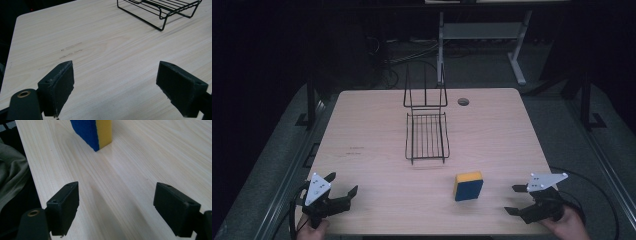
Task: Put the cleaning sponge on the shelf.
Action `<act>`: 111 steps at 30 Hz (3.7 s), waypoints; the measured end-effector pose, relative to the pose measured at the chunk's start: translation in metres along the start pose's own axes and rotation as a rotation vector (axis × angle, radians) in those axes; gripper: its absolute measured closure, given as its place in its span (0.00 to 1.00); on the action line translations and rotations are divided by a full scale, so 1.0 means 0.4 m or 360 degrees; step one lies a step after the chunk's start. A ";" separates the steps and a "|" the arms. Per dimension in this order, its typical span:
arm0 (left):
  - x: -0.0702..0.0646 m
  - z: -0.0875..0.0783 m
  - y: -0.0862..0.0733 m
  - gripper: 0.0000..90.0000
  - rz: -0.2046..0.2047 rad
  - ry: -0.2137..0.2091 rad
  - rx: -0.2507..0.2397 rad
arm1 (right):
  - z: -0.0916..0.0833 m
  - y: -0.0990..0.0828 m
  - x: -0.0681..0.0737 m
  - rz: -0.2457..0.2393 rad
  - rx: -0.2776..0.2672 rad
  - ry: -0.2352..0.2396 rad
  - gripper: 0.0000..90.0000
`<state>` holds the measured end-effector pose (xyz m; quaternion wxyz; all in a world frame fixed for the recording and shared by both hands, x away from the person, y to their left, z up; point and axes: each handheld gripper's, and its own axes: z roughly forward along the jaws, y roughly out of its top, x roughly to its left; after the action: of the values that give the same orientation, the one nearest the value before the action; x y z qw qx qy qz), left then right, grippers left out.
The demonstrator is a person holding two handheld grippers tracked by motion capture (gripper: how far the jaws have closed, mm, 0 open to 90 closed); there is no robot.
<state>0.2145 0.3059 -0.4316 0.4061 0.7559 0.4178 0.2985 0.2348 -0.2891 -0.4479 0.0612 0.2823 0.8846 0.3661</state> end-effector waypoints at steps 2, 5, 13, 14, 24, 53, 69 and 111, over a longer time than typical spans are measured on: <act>0.001 -0.001 0.000 0.16 -0.0007 0.0003 -0.0001 | 0.005 0.009 0.002 -0.0020 0.0003 0.0007 0.22; 0.002 -0.004 0.000 0.16 -0.0010 0.0011 -0.0005 | 0.011 0.026 0.008 -0.0045 -0.0006 0.0032 0.22; 0.003 -0.006 0.001 0.16 -0.0005 0.0013 -0.0009 | 0.025 0.066 0.014 -0.0105 0.0003 0.0076 0.22; 0.003 -0.006 0.001 0.16 -0.0005 0.0012 -0.0009 | 0.028 0.071 0.014 -0.0112 0.0007 0.0085 0.22; 0.004 -0.006 0.002 0.16 -0.0006 0.0016 -0.0008 | 0.062 0.134 0.022 -0.0196 0.0044 0.0154 0.23; 0.004 -0.008 0.003 0.16 -0.0009 0.0013 -0.0014 | 0.126 0.242 0.017 -0.0307 0.0107 0.0245 0.23; 0.006 -0.010 0.003 0.16 -0.0009 0.0015 -0.0018 | 0.162 0.268 0.020 -0.0318 0.0130 0.0303 0.28; 0.010 -0.014 0.003 0.16 -0.0009 0.0024 -0.0020 | 0.157 0.294 0.034 -0.0398 0.0105 0.0340 0.60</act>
<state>0.2123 0.3110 -0.4272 0.4084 0.7499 0.4213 0.3057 0.2967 -0.1759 -0.4119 0.0024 0.1314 0.9259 0.3542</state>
